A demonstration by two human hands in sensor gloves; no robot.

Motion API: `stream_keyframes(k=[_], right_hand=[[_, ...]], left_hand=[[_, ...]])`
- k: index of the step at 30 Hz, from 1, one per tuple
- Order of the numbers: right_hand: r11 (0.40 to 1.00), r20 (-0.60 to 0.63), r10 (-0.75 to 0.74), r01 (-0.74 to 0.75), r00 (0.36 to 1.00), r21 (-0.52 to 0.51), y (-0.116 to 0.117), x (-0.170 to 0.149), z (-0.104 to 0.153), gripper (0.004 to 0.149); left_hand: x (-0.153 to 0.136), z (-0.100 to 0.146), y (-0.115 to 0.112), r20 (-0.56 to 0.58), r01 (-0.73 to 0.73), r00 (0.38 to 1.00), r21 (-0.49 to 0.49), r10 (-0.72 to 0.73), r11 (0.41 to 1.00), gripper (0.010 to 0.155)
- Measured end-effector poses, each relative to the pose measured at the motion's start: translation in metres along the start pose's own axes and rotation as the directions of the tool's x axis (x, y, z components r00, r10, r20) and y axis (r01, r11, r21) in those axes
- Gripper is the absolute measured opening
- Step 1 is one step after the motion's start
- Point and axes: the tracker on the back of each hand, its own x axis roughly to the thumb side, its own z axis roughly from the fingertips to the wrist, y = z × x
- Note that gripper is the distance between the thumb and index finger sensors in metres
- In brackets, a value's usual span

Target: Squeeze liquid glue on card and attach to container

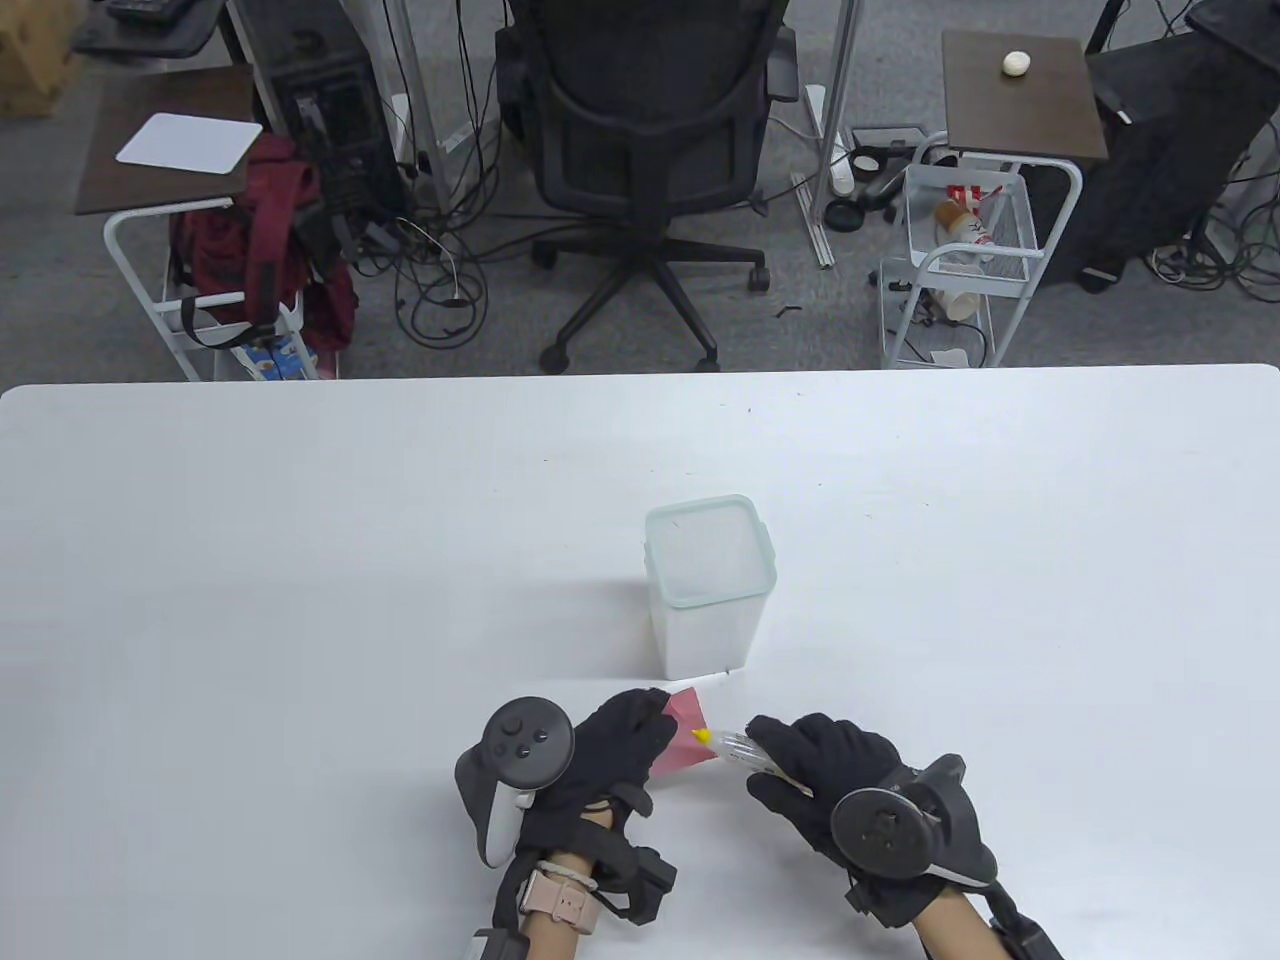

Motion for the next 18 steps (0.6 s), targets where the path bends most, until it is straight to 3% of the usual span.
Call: stream_keyframes(k=[8,18], right_hand=[[0.976,0.043,0.216,-0.216,0.976,-0.002,0.001,0.021,0.0,0.054],[0.949,0.054,0.314,-0.311,0.948,-0.046,0.002,0.034,0.0,0.053]], left_hand=[[0.0,0.0,-0.002,-0.008,0.003,1.0,-0.012,-0.003,1.0,0.042],[0.0,0.0,-0.004,-0.007,0.013,1.0,-0.034,-0.013,0.999,0.042]])
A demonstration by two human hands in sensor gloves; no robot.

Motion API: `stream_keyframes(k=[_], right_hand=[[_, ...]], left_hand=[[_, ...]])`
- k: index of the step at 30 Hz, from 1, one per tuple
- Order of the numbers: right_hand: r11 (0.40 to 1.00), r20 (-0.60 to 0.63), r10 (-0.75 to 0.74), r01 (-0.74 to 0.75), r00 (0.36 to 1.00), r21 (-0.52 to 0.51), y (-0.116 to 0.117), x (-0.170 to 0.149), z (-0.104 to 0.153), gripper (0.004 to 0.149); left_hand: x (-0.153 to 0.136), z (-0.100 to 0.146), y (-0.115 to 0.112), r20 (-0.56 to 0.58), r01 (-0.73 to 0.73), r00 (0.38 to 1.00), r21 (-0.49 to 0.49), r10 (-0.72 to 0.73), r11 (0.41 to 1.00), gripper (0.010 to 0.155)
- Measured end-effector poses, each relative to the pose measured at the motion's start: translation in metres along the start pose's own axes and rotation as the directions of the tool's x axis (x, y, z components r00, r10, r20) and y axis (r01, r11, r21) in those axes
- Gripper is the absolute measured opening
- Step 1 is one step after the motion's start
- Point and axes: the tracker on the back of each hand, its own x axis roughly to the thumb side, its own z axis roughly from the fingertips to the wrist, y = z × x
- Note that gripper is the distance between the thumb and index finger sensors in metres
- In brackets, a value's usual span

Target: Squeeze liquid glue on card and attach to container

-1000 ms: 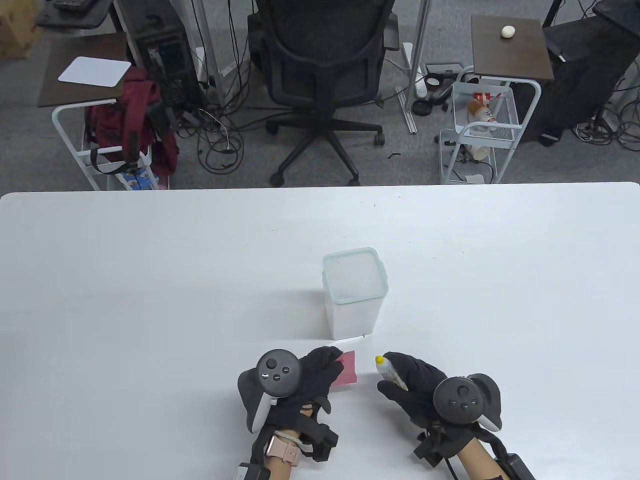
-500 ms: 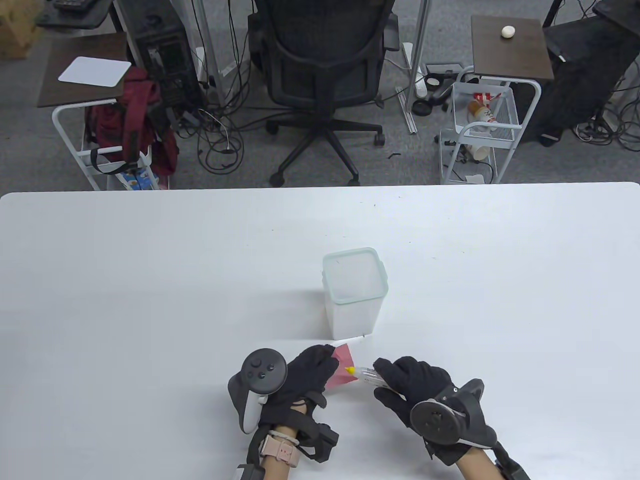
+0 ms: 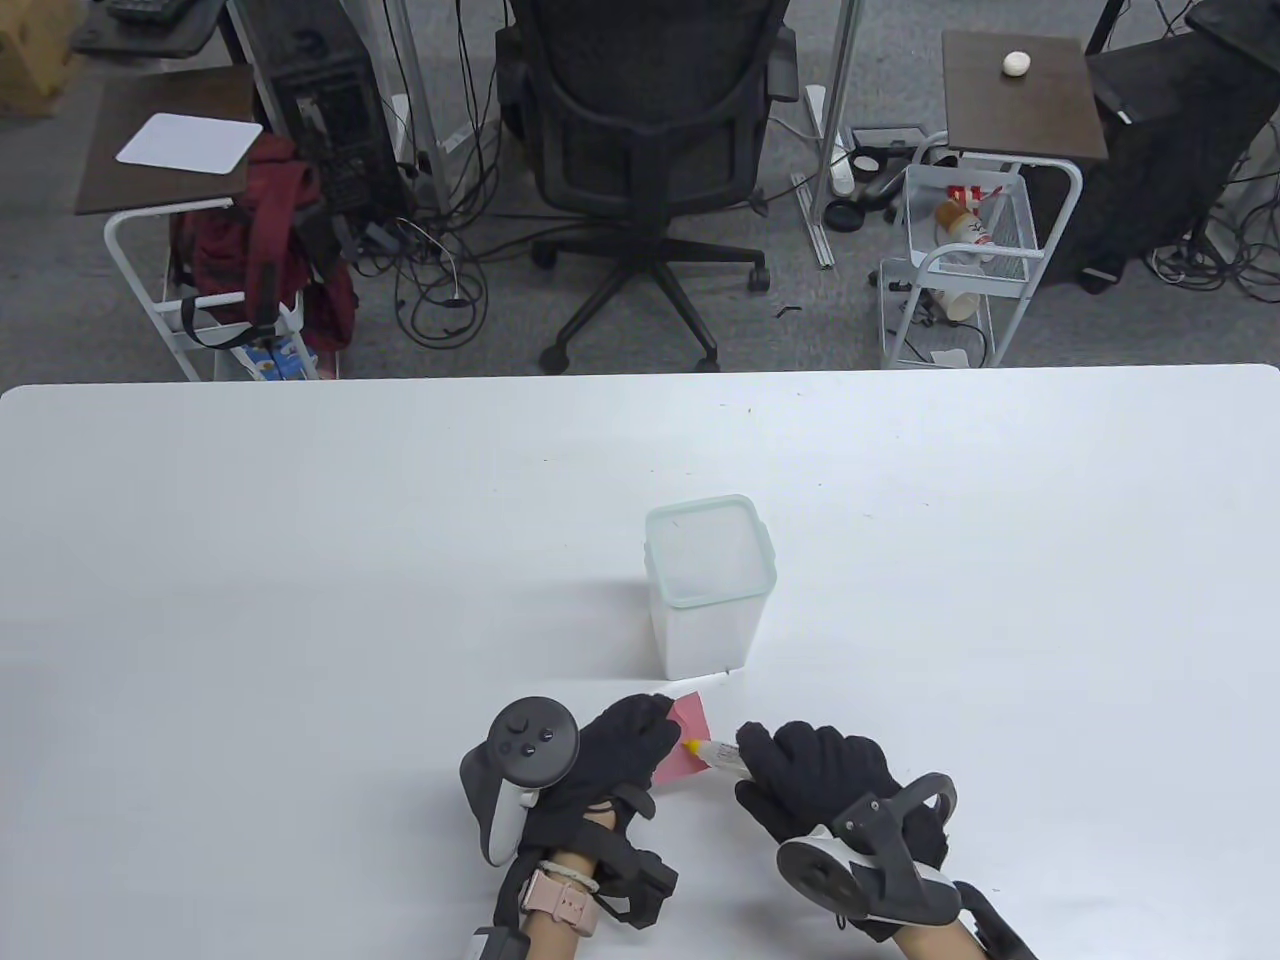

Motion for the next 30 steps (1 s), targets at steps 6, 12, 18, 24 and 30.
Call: stream_keyframes(k=[6,12,18,24,30], right_hand=[[0.999,-0.001,0.03,-0.03,1.0,-0.021,-0.001,0.003,0.001,0.052],[0.997,0.013,0.049,-0.049,0.999,-0.052,-0.003,0.005,0.002,0.051],[0.993,0.023,0.067,-0.065,0.997,-0.095,-0.006,0.007,0.004,0.048],[0.99,0.028,0.087,-0.083,0.996,-0.115,-0.006,0.009,0.004,0.046],[0.99,0.027,0.117,-0.115,0.993,-0.082,-0.007,0.011,0.004,0.052]], left_hand=[[0.001,-0.001,-0.003,0.004,0.003,1.0,-0.012,-0.003,1.0,0.043],[0.002,-0.001,-0.006,0.006,0.008,1.0,-0.021,-0.007,1.0,0.043],[0.002,-0.001,-0.007,0.005,0.004,1.0,-0.028,-0.004,1.0,0.042],[0.002,-0.001,-0.008,0.006,0.007,1.0,-0.031,-0.007,0.999,0.043],[0.001,-0.001,-0.008,0.002,0.005,1.0,-0.029,-0.005,1.0,0.043]])
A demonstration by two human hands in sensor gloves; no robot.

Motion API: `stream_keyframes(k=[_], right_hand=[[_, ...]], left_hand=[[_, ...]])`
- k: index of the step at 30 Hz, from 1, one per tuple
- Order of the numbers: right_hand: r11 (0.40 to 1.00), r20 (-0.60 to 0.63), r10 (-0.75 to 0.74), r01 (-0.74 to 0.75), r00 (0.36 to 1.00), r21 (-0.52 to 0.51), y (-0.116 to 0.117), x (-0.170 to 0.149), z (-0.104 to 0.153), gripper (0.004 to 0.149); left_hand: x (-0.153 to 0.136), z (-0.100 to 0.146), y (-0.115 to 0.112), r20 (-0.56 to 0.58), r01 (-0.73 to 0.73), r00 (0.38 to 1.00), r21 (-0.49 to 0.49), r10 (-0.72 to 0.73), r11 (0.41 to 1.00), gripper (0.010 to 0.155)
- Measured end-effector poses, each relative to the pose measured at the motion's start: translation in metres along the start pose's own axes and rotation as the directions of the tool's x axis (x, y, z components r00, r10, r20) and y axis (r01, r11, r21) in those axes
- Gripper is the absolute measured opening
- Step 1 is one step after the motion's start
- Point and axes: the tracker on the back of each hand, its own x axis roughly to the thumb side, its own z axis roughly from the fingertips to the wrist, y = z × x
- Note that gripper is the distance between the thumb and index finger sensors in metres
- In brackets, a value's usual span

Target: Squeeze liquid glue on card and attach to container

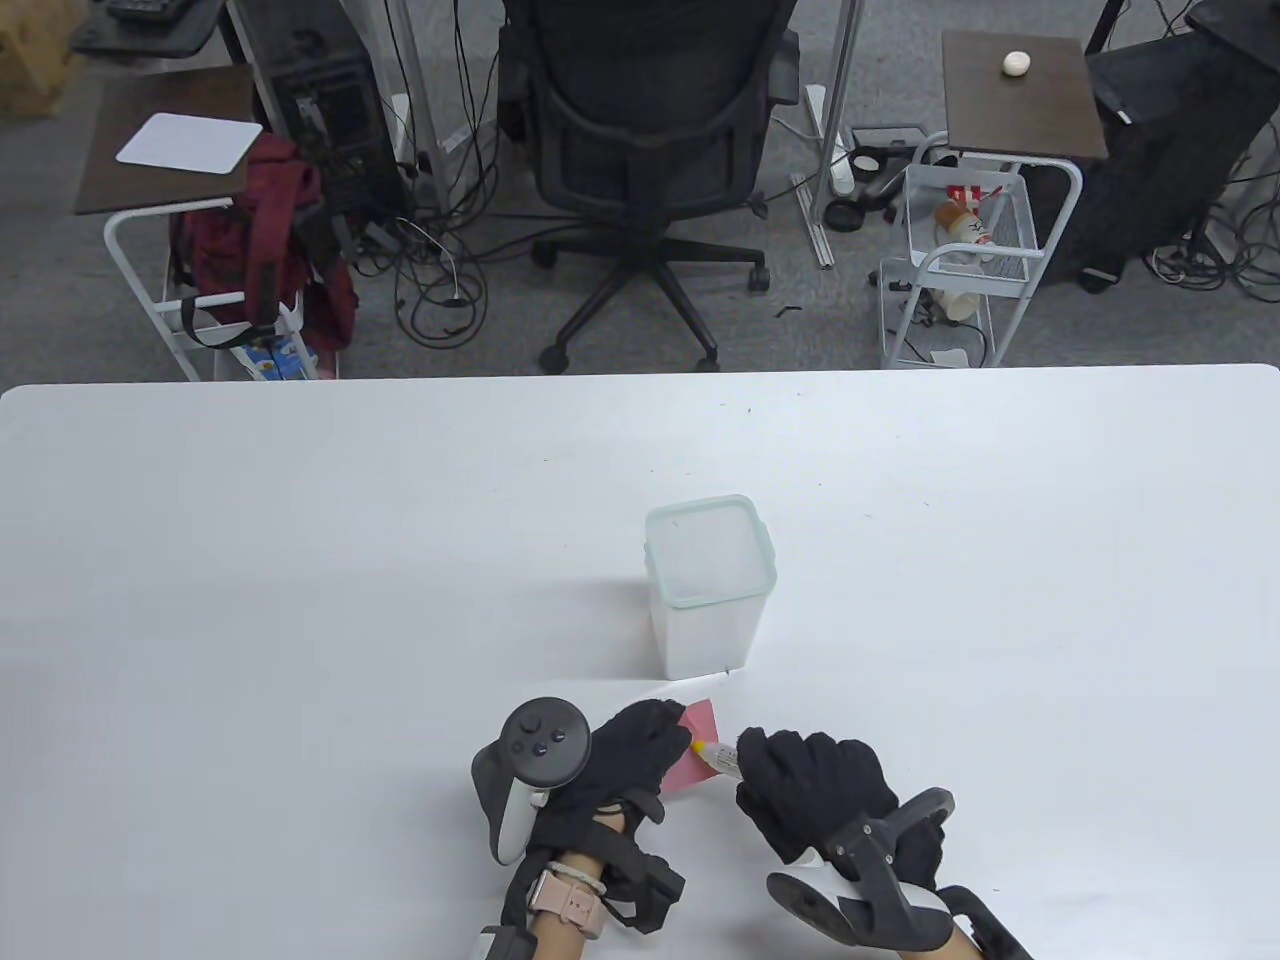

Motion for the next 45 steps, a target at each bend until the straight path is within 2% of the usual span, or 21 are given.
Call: stream_keyframes(k=[30,37,45], right_hand=[[1.0,0.037,-0.007,0.008,0.999,-0.014,-0.0003,0.0029,0.0008,0.048],[1.0,0.002,-0.005,0.005,1.0,-0.03,-0.002,-0.0015,0.0011,0.048],[1.0,0.059,-0.024,0.024,0.998,0.002,-0.0004,0.0028,0.001,0.048]], left_hand=[[-0.0015,-0.0008,-0.001,-0.001,0.005,1.0,-0.003,-0.005,1.0,0.043],[-0.0009,-0.0011,-0.0024,0.005,0.008,1.0,-0.018,-0.008,1.0,0.043],[-0.0026,-0.001,0.0006,-0.002,-0.006,1.0,0.0,0.006,1.0,0.043]])
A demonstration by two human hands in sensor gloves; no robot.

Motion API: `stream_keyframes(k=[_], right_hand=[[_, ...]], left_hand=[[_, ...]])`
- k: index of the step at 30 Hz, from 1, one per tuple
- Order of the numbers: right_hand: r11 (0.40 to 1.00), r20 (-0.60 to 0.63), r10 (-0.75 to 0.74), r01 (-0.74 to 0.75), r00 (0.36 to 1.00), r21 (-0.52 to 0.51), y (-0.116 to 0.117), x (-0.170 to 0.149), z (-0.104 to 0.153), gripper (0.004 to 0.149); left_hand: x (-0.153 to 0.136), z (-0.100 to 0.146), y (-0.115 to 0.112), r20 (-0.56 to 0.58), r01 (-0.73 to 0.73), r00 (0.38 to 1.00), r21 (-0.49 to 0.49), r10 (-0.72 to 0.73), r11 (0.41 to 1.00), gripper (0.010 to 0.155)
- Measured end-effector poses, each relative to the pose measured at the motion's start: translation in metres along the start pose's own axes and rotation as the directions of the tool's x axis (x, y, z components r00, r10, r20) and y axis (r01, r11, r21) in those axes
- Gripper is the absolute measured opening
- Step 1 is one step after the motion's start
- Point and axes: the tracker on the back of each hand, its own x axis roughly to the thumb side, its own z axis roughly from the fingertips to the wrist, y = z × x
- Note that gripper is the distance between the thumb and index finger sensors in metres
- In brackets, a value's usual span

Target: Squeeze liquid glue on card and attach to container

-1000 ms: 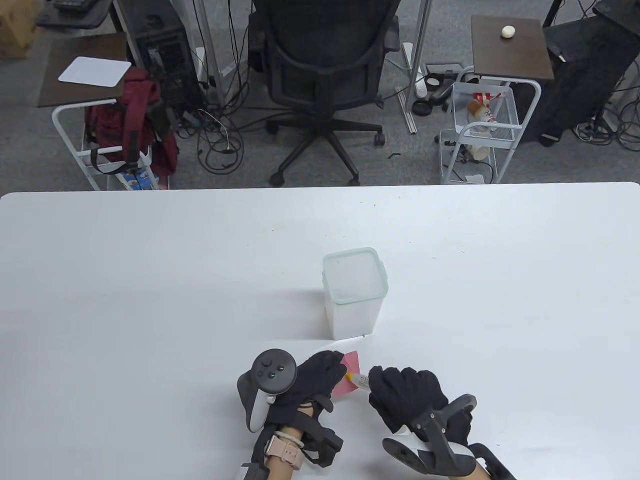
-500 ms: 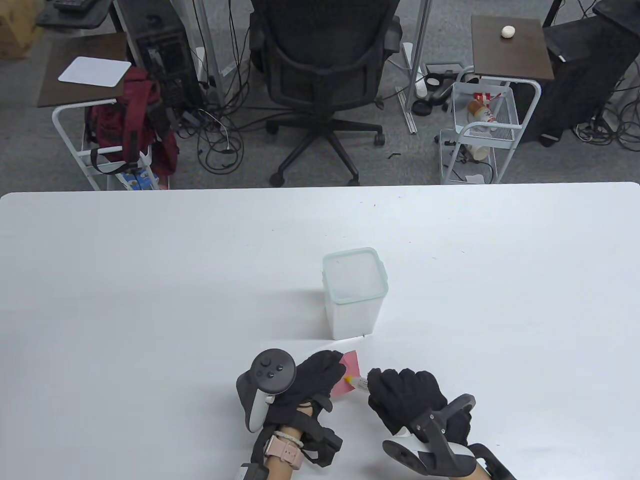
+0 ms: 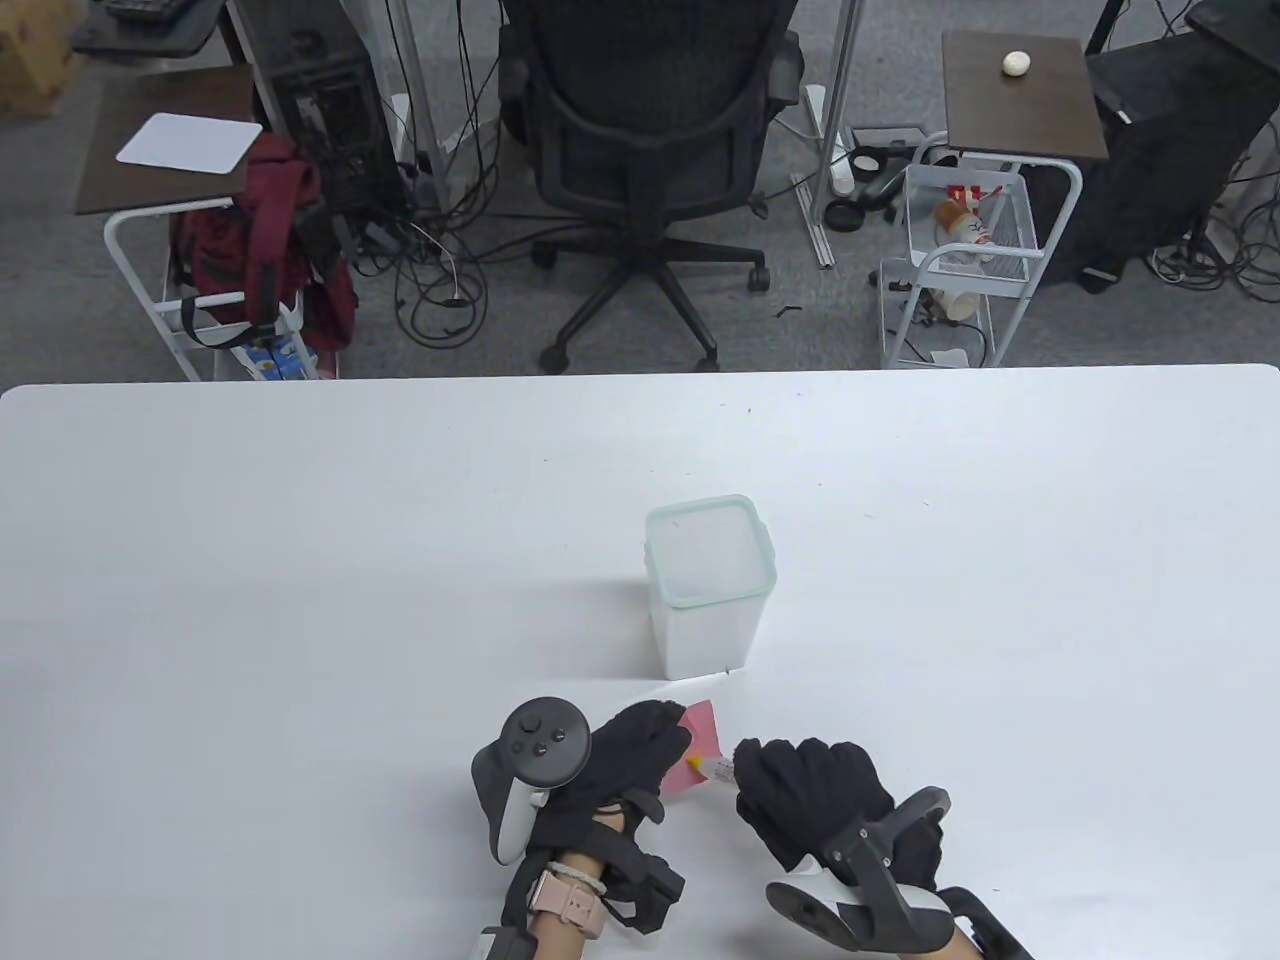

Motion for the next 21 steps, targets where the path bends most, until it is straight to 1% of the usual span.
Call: stream_keyframes(k=[5,9,11,13,16,17,19,20,21], right_hand=[[0.999,-0.031,-0.04,0.04,0.999,0.017,0.002,-0.007,0.0,0.049],[0.99,-0.093,-0.137,0.138,0.986,0.009,0.003,-0.021,0.002,0.05],[0.98,-0.132,-0.199,0.2,0.971,-0.002,0.004,-0.029,0.003,0.05],[0.973,-0.154,-0.23,0.232,0.961,-0.005,0.004,-0.034,0.003,0.05],[0.95,-0.192,-0.312,0.312,0.93,-0.029,0.007,-0.044,0.005,0.051],[0.927,-0.209,-0.373,0.372,0.904,-0.047,0.01,-0.048,0.006,0.051],[0.856,-0.231,-0.515,0.508,0.825,-0.095,0.016,-0.056,0.007,0.052],[0.79,-0.238,-0.611,0.599,0.755,-0.129,0.02,-0.061,0.008,0.052],[0.74,-0.243,-0.671,0.654,0.7,-0.16,0.022,-0.065,0.009,0.053]], left_hand=[[-0.001,0.0,0.001,-0.003,0.002,1.0,0.001,-0.002,1.0,0.043],[-0.001,0.0,0.001,-0.004,-0.005,1.0,-0.001,0.005,1.0,0.043],[-0.001,0.0,0.001,-0.006,-0.007,1.0,-0.001,0.007,1.0,0.043],[-0.001,0.0,0.001,-0.005,-0.009,1.0,-0.001,0.009,1.0,0.043],[-0.001,0.0,0.001,-0.005,-0.011,1.0,0.0,0.011,1.0,0.043],[-0.001,0.0,0.0,-0.005,-0.012,1.0,0.0,0.012,1.0,0.043],[-0.001,0.0,0.0,-0.006,-0.015,1.0,-0.002,0.015,1.0,0.043],[-0.001,0.0,0.0,-0.006,-0.015,1.0,-0.002,0.015,1.0,0.043],[-0.001,0.0,0.0,-0.006,-0.014,1.0,-0.003,0.014,1.0,0.043]])
